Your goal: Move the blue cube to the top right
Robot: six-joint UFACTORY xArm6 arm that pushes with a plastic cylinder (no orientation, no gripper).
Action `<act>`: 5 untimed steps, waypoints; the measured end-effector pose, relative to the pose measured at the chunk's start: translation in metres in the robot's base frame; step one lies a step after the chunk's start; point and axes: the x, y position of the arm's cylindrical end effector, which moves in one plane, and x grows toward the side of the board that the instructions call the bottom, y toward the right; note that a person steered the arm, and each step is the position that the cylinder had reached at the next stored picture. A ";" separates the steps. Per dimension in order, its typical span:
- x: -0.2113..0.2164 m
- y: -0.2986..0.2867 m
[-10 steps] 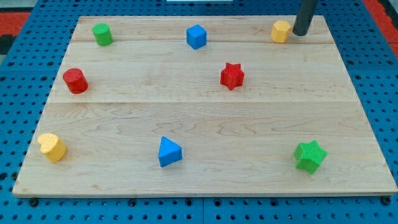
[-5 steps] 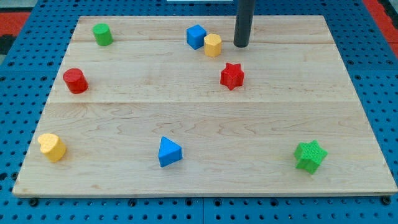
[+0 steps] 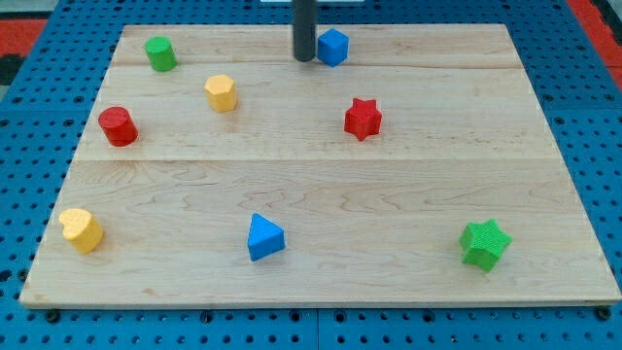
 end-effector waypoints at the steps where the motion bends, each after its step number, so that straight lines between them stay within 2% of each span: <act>1: -0.025 0.064; 2: -0.024 0.155; 3: -0.003 0.101; 4: 0.038 0.122; 5: 0.033 0.162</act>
